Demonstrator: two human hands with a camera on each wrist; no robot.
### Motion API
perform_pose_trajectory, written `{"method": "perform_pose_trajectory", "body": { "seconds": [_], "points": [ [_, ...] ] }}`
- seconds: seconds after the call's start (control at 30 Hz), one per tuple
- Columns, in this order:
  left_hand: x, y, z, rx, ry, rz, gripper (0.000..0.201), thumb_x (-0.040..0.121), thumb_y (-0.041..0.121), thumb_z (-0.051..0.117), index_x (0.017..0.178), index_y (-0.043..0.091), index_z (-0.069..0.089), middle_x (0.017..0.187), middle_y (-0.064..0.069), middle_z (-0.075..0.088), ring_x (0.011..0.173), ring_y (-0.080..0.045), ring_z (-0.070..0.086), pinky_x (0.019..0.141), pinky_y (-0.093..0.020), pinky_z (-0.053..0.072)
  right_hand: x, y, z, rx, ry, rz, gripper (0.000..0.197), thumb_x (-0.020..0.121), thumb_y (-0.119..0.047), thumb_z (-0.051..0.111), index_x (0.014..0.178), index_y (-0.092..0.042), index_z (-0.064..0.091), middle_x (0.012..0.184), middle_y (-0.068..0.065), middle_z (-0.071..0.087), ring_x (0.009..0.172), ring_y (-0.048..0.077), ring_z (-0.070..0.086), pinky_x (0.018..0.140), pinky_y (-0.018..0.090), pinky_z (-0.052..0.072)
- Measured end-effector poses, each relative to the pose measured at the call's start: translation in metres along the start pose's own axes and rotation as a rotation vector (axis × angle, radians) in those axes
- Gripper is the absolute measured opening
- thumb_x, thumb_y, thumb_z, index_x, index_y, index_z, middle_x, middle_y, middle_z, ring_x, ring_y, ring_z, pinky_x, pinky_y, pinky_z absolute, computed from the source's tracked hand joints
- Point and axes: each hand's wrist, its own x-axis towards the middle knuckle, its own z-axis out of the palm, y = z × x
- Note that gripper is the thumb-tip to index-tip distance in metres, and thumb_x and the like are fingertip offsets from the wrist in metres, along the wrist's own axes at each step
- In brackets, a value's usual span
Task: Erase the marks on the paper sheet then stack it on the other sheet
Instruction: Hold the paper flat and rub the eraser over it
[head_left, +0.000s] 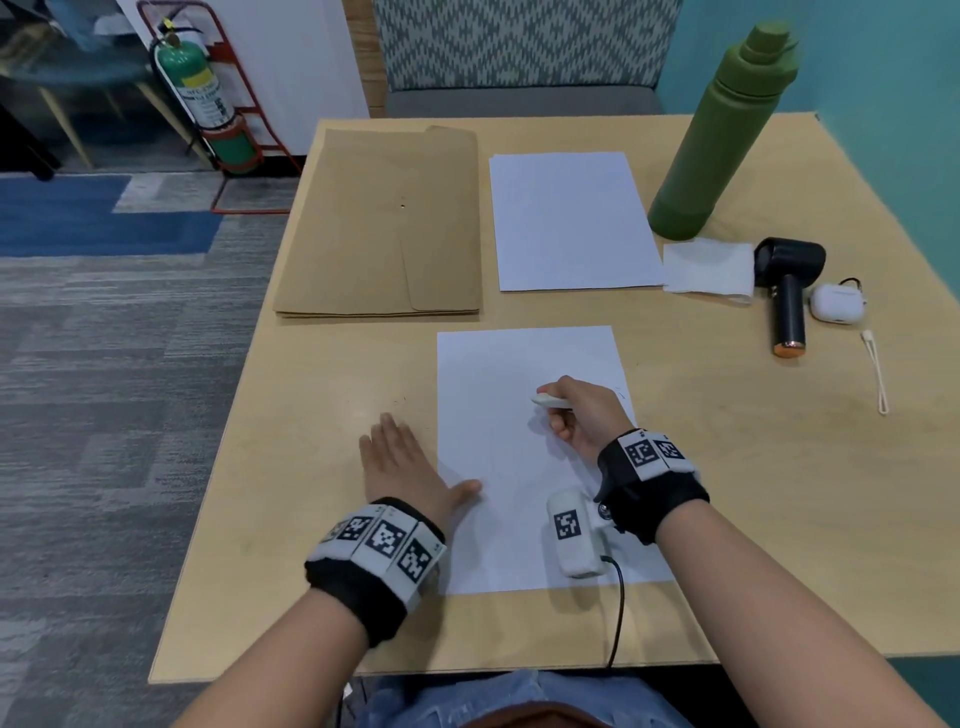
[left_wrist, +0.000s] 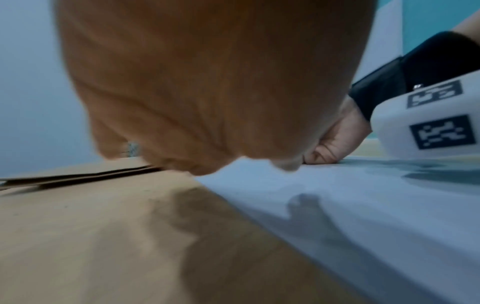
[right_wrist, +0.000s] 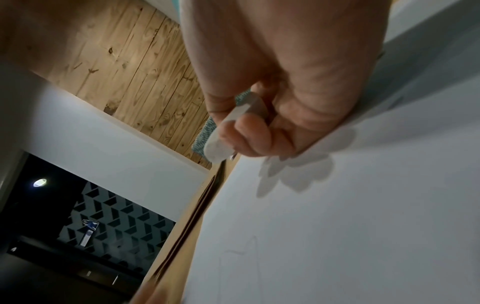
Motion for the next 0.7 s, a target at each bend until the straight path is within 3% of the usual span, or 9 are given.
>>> {"method": "perform_pose_trajectory", "body": {
  "seconds": [0.03, 0.17, 0.2, 0.27, 0.33, 0.43, 0.5, 0.6, 0.7],
  "points": [
    [0.002, -0.002, -0.001, -0.018, 0.033, 0.037, 0.097, 0.090, 0.070, 0.017, 0.145, -0.001, -0.017, 0.154, -0.018, -0.023, 0.145, -0.031, -0.014, 0.115, -0.047, -0.005, 0.000, 0.000, 0.000, -0.002, -0.005, -0.005, 0.017, 0.081, -0.005, 0.046, 0.073, -0.004, 0.061, 0.043, 0.000, 0.049, 0.036, 0.012, 0.038, 0.037, 0.020, 0.029],
    [0.005, 0.006, -0.003, -0.025, 0.072, 0.491, 0.073, 0.096, 0.057, 0.018, 0.148, 0.020, -0.018, 0.154, 0.001, -0.028, 0.144, -0.021, -0.020, 0.115, -0.045, -0.009, 0.000, 0.003, -0.002, -0.014, -0.028, -0.036, 0.016, 0.081, -0.005, 0.047, 0.076, -0.004, 0.062, 0.054, 0.005, 0.048, 0.039, 0.012, 0.040, 0.039, 0.020, 0.030],
    [0.008, 0.005, 0.000, -0.012, 0.051, 0.480, 0.073, 0.096, 0.057, 0.018, 0.148, 0.020, -0.018, 0.154, 0.003, -0.027, 0.144, -0.020, -0.019, 0.115, -0.046, -0.009, 0.000, 0.003, -0.002, -0.023, -0.036, -0.047, 0.014, 0.081, -0.005, 0.049, 0.077, -0.004, 0.063, 0.056, 0.007, 0.049, 0.038, 0.011, 0.040, 0.039, 0.020, 0.031],
    [0.014, -0.002, -0.001, -0.018, 0.043, 0.315, 0.081, 0.094, 0.062, 0.019, 0.148, 0.015, -0.019, 0.155, 0.000, -0.027, 0.145, -0.020, -0.018, 0.114, -0.049, -0.011, 0.002, 0.005, -0.002, -0.053, -0.054, -0.071, 0.011, 0.083, -0.005, 0.053, 0.078, -0.005, 0.063, 0.062, 0.010, 0.052, 0.038, 0.011, 0.042, 0.039, 0.019, 0.032],
    [0.021, -0.008, -0.009, -0.034, 0.090, 0.240, 0.093, 0.090, 0.067, 0.028, 0.148, 0.009, -0.018, 0.154, -0.005, -0.028, 0.144, -0.021, -0.019, 0.113, -0.050, -0.011, 0.004, 0.006, -0.003, -0.115, -0.076, -0.099, 0.012, 0.086, -0.005, 0.055, 0.078, -0.006, 0.063, 0.069, 0.013, 0.055, 0.043, 0.014, 0.043, 0.041, 0.020, 0.035],
    [0.029, -0.008, -0.021, -0.087, 0.114, 0.420, 0.110, 0.082, 0.065, 0.051, 0.148, 0.012, -0.018, 0.155, -0.002, -0.028, 0.144, -0.021, -0.020, 0.114, -0.048, -0.010, 0.005, 0.001, 0.000, -0.239, -0.135, -0.119, 0.004, 0.085, -0.003, 0.058, 0.086, -0.003, 0.062, 0.067, 0.012, 0.054, 0.050, 0.017, 0.045, 0.043, 0.019, 0.039],
    [0.034, -0.006, -0.020, -0.100, 0.090, 0.473, 0.118, 0.077, 0.063, 0.061, 0.148, 0.014, -0.020, 0.155, 0.000, -0.026, 0.144, -0.021, -0.020, 0.115, -0.048, -0.010, 0.007, -0.005, 0.005, -0.377, -0.205, -0.136, 0.016, 0.081, 0.001, 0.062, 0.098, -0.001, 0.063, 0.058, 0.006, 0.054, 0.051, 0.016, 0.048, 0.047, 0.018, 0.043],
    [0.042, -0.006, -0.014, -0.124, 0.075, 0.471, 0.122, 0.075, 0.061, 0.065, 0.148, 0.015, -0.021, 0.155, 0.001, -0.027, 0.144, -0.021, -0.019, 0.114, -0.048, -0.011, 0.004, -0.013, 0.019, -0.630, -0.325, -0.188, 0.023, 0.077, -0.002, 0.068, 0.099, -0.003, 0.065, 0.046, -0.004, 0.052, 0.051, 0.017, 0.054, 0.054, 0.022, 0.049],
    [0.044, -0.006, -0.014, -0.115, 0.076, 0.480, 0.123, 0.074, 0.061, 0.065, 0.148, 0.015, -0.021, 0.155, 0.000, -0.027, 0.144, -0.021, -0.020, 0.114, -0.049, -0.012, 0.003, -0.013, 0.030, -0.794, -0.308, -0.250, 0.021, 0.077, -0.011, 0.069, 0.097, -0.011, 0.065, 0.058, 0.001, 0.050, 0.048, 0.013, 0.056, 0.045, 0.017, 0.046]
  ]
}}
